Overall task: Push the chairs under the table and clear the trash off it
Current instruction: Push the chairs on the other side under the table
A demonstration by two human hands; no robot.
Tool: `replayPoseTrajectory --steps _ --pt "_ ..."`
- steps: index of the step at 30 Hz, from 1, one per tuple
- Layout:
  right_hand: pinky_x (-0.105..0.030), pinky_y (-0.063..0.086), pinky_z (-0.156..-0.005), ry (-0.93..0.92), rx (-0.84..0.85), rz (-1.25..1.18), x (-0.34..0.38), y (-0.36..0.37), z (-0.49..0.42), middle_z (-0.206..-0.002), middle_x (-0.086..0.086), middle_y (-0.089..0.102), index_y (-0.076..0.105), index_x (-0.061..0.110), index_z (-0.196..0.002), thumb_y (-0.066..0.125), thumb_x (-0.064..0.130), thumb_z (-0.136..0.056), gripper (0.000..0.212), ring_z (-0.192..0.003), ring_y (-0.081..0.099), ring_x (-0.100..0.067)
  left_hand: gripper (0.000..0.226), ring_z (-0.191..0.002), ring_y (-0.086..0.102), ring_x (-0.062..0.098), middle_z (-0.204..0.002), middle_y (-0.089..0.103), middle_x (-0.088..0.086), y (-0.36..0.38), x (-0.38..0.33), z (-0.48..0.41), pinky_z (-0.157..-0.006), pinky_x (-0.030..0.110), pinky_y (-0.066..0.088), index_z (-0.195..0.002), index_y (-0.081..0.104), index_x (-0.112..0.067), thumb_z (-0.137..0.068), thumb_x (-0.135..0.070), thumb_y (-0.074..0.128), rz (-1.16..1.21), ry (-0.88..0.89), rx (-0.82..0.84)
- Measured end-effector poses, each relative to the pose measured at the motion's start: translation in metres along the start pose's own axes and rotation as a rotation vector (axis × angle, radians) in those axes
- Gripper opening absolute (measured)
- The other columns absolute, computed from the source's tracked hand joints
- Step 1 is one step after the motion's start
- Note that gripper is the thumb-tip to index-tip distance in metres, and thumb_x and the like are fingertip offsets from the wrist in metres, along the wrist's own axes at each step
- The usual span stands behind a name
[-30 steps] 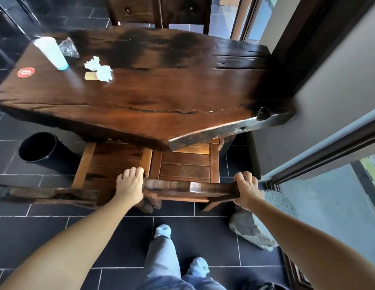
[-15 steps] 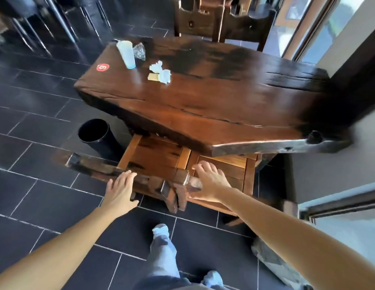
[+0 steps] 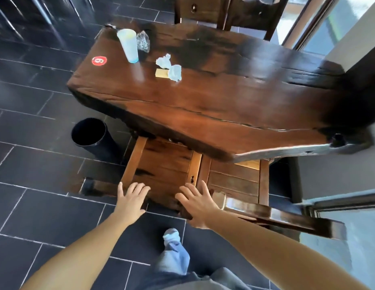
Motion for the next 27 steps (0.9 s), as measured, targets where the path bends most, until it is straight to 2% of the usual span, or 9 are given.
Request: replayPoseTrajectory --steps 5,10,14,17,19,21,23,25,27 --pt "-0.074 0.003 -0.106 0.016 0.030 -0.045 -0.006 0.003 -0.001 -0.158 -0.010 0.013 0.018 0.023 -0.141 0.071 0.043 -0.078 0.085 -0.147 0.002 -0.034 0.059 -0.134 0.037 0.017 -0.138 0.045 -0.005 0.000 0.002 -0.013 -0.112 0.062 0.014 -0.134 0.044 -0.026 -0.081 -0.010 0.066 0.034 0.002 -0.100" --pt "-0.076 0.007 -0.106 0.028 0.061 -0.081 -0.007 0.002 -0.003 -0.155 -0.009 0.018 0.017 0.027 -0.142 0.072 0.046 -0.076 0.088 -0.146 0.005 -0.036 0.056 -0.141 0.022 0.012 -0.148 0.030 -0.010 -0.005 0.004 -0.023 -0.112 0.062 0.009 -0.135 0.037 -0.029 -0.087 -0.023 0.063 0.012 0.074 -0.046" --pt "-0.075 0.009 -0.107 0.047 0.069 -0.033 -0.010 0.000 -0.003 -0.151 -0.008 0.027 0.011 0.026 -0.146 0.074 0.058 -0.067 0.106 -0.144 0.013 -0.034 0.054 -0.138 0.028 0.012 -0.140 0.039 -0.010 -0.006 0.003 -0.021 -0.113 0.061 0.007 -0.130 0.041 -0.029 -0.083 -0.023 0.067 0.042 0.032 -0.015" --pt "-0.073 0.010 -0.107 0.158 0.163 -0.039 -0.034 -0.003 0.005 -0.157 -0.007 0.015 -0.003 0.027 -0.149 0.075 0.070 -0.054 0.130 -0.146 0.006 -0.034 0.064 -0.135 0.034 0.017 -0.141 0.038 -0.004 -0.015 -0.006 -0.029 -0.114 0.060 0.009 -0.134 0.036 -0.026 -0.080 -0.032 0.070 0.082 0.006 0.074" --pt "-0.070 0.015 -0.108 0.205 0.228 -0.060 -0.052 -0.003 0.019 -0.160 -0.008 0.006 -0.008 0.029 -0.149 0.078 0.067 -0.054 0.134 -0.147 0.002 -0.036 0.080 -0.135 0.035 0.021 -0.147 0.033 0.000 -0.023 -0.030 -0.032 -0.113 0.057 0.015 -0.139 0.029 -0.023 -0.075 -0.041 0.072 0.166 0.119 0.113" --pt "-0.060 0.033 -0.107 0.303 0.227 -0.168 -0.069 0.001 0.034 -0.158 -0.009 0.015 -0.004 0.030 -0.149 0.083 0.056 -0.058 0.128 -0.144 0.018 -0.037 0.088 -0.133 0.039 0.021 -0.148 0.033 0.000 -0.035 -0.069 -0.026 -0.113 0.050 0.022 -0.140 0.027 -0.022 -0.070 -0.045 0.075 0.223 0.361 0.059" --pt "-0.049 0.051 -0.093 0.454 0.152 -0.362 -0.079 0.007 0.046 -0.147 -0.007 0.037 0.008 0.028 -0.146 0.086 0.043 -0.062 0.116 -0.127 0.048 -0.035 0.089 -0.126 0.045 0.019 -0.144 0.041 -0.001 -0.044 -0.108 -0.015 -0.108 0.041 0.033 -0.138 0.030 -0.022 -0.066 -0.046 0.077 0.247 0.561 -0.028" --pt "-0.042 0.053 -0.080 0.545 0.097 -0.435 -0.080 0.010 0.051 -0.127 -0.007 0.057 0.023 0.023 -0.137 0.083 0.035 -0.066 0.094 -0.106 0.062 -0.033 0.087 -0.122 0.047 0.019 -0.139 0.046 0.000 -0.042 -0.140 -0.004 -0.103 0.036 0.039 -0.137 0.032 -0.020 -0.067 -0.043 0.078 0.275 0.610 -0.046" --pt "-0.039 0.050 -0.076 0.567 0.062 -0.443 -0.079 0.011 0.052 -0.116 -0.006 0.064 0.037 0.019 -0.124 0.079 0.027 -0.068 0.071 -0.101 0.063 -0.032 0.082 -0.124 0.042 0.022 -0.138 0.045 0.002 -0.035 -0.154 0.000 -0.102 0.034 0.040 -0.138 0.033 -0.016 -0.071 -0.035 0.077 0.300 0.571 -0.046"
Point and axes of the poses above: each hand's wrist, its own z-axis away from the middle knuckle, its own y-axis out of the palm, x = y × z, the point moved 5 cm from there along -z, towards the middle knuckle
